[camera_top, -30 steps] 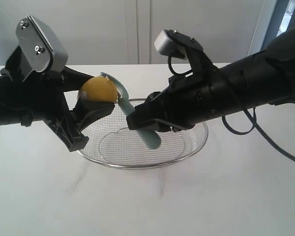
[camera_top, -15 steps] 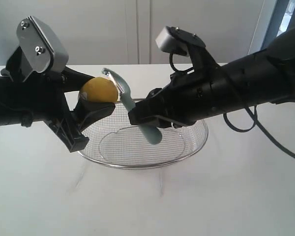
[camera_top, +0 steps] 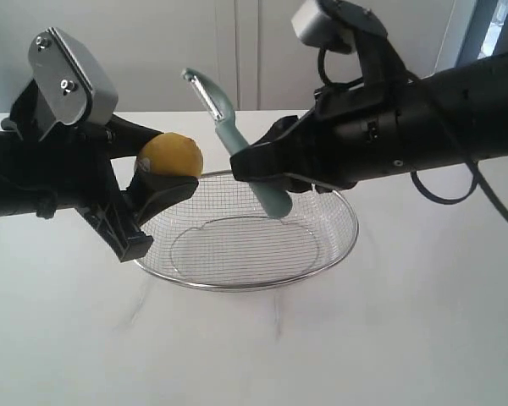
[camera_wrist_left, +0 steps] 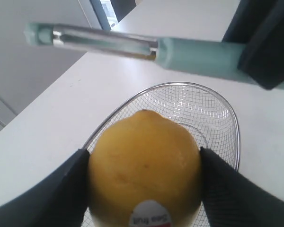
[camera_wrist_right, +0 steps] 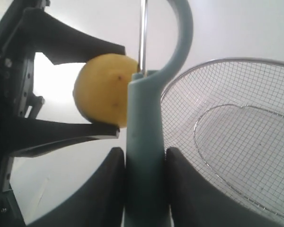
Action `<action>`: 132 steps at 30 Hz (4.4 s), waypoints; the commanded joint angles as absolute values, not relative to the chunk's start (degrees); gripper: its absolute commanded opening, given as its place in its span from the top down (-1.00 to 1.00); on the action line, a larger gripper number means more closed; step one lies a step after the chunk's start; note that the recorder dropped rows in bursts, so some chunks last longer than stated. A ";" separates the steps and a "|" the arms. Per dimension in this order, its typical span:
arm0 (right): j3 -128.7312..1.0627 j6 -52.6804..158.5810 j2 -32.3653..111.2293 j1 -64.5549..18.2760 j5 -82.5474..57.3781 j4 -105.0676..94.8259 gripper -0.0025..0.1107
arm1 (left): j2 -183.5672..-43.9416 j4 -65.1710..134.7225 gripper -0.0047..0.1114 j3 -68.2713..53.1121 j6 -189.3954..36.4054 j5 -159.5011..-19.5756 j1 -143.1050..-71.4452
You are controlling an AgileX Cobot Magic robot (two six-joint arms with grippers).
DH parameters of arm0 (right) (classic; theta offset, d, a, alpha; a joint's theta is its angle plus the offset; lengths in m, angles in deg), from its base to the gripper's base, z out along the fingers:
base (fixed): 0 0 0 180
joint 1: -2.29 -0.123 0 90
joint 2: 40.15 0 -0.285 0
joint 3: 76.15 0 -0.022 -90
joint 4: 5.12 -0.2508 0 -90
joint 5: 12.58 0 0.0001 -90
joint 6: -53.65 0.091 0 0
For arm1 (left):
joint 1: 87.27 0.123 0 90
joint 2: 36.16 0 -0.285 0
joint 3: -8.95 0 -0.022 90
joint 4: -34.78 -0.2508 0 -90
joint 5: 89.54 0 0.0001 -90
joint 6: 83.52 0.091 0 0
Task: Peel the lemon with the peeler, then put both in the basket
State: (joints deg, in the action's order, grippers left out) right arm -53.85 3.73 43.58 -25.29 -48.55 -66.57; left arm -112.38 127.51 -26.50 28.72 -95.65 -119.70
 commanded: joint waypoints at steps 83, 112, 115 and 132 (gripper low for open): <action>-48.35 -12.09 53.37 -21.25 -58.64 -92.09 0.96 | -111.92 127.48 0.92 -26.52 30.86 -96.72 -119.95; -44.04 10.68 39.42 -18.16 -28.65 -51.76 0.96 | -111.92 127.51 0.92 -26.52 30.76 -96.72 -119.95; -44.84 11.71 44.36 -18.16 -31.56 -53.15 0.96 | -111.92 127.51 0.92 -26.52 30.76 -96.72 -119.95; -48.97 -8.32 56.05 -18.36 -55.48 -80.16 0.96 | -111.92 127.51 0.92 -26.52 30.76 -96.85 -119.95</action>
State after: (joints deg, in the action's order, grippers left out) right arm -48.45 -4.00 55.61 -18.35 -52.45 -75.50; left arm -112.38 126.65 -26.50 28.72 -95.65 -119.70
